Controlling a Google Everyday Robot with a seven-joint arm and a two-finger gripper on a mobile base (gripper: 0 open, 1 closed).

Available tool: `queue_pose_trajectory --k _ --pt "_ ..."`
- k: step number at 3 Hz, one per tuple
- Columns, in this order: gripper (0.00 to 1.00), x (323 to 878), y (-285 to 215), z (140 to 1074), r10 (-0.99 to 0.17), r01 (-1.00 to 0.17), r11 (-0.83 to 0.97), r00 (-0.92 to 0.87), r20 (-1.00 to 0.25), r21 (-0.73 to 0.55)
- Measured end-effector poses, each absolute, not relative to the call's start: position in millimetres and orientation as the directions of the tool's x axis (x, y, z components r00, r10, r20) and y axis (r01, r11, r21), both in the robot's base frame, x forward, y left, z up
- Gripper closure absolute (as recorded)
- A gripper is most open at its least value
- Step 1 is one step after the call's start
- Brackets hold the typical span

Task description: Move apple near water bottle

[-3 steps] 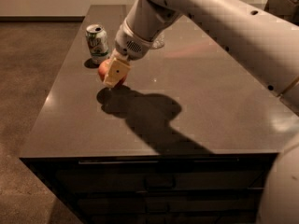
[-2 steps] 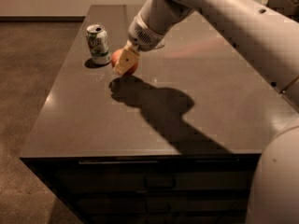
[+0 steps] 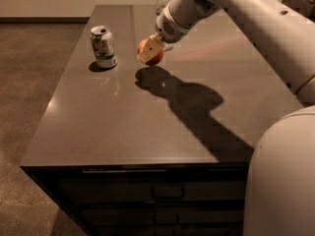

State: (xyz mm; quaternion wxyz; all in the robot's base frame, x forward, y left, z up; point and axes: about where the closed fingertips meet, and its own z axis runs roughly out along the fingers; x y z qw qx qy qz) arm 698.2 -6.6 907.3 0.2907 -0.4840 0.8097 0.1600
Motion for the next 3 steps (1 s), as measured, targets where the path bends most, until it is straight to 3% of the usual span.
queue_pose_trajectory --k 3 --pt "1.0 757.0 -57.9 889.7 -0.591 -0.775 0.626 -0.401 -0.7 -0.085"
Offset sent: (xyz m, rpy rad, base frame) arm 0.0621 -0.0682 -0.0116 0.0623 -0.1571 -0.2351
